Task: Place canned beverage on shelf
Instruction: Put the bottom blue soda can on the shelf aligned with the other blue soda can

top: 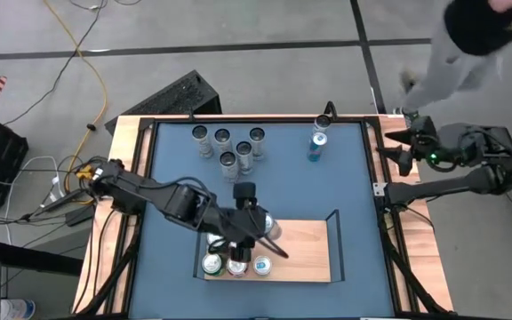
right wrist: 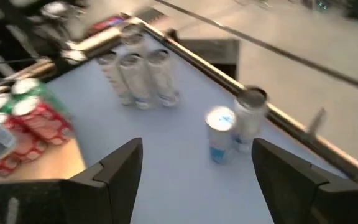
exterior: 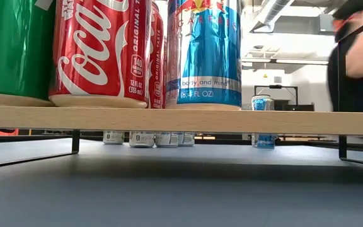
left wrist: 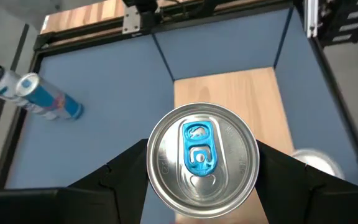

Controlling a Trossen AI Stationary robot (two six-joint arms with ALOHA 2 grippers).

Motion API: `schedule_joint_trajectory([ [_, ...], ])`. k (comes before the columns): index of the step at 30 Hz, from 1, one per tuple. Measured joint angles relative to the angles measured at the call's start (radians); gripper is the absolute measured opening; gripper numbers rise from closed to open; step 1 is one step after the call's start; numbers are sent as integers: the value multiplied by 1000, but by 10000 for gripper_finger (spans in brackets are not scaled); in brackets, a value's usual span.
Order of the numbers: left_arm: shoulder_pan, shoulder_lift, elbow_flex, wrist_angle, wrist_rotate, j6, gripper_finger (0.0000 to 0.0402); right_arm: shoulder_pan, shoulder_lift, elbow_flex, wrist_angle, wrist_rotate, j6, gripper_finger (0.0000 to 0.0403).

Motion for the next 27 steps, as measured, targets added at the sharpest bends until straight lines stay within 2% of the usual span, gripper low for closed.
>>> schedule_joint_trajectory([
  [4, -25, 2, 0, -3, -45, -46, 227, 1, -67, -108, 219, -152, -65, 286],
  [8, -32, 1, 2, -1, -52, -67, 227, 1, -163, -291, 454, -323, -49, 286],
  [11, -32, 1, 2, -9, -34, -68, 227, 1, -236, -419, 607, -402, -4, 286],
  [16, -32, 11, 2, -47, -13, -66, 227, 1, -333, -519, 670, -413, 60, 286],
  [22, -32, 34, 1, -59, -13, -46, 227, -2, -399, -526, 665, -381, 76, 286],
  [27, -10, 73, 1, -75, 12, -58, 227, -2, -405, -526, 610, -347, 77, 286],
])
